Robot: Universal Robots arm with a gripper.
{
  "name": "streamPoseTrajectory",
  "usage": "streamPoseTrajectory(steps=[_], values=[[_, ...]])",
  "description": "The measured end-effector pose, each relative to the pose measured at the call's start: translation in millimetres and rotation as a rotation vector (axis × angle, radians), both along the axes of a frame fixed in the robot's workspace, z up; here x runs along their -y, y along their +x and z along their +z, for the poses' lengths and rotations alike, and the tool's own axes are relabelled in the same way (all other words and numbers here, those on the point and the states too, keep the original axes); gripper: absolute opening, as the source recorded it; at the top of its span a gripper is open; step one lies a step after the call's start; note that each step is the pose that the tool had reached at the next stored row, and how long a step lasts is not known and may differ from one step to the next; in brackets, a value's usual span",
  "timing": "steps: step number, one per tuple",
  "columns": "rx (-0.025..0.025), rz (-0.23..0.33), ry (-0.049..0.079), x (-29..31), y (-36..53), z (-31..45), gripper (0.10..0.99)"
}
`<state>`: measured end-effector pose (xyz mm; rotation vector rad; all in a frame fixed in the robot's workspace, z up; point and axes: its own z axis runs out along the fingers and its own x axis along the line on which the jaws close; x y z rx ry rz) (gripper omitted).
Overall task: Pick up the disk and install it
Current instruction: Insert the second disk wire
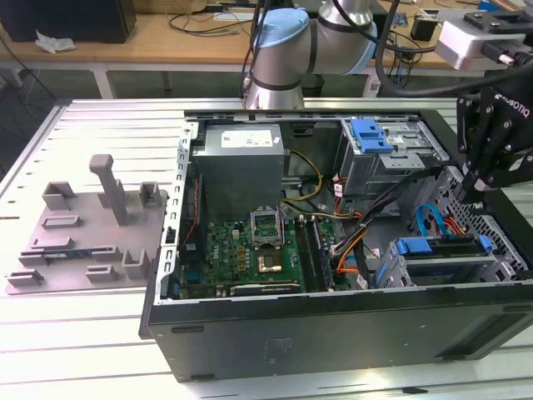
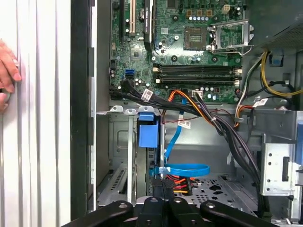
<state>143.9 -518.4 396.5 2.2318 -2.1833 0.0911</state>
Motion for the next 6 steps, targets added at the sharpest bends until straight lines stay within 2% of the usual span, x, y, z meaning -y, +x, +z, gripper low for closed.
streamPoseTrajectory(steps=[6], values=[[0.0000, 0.001, 0.000, 0.0, 0.0, 0.0, 0.106]])
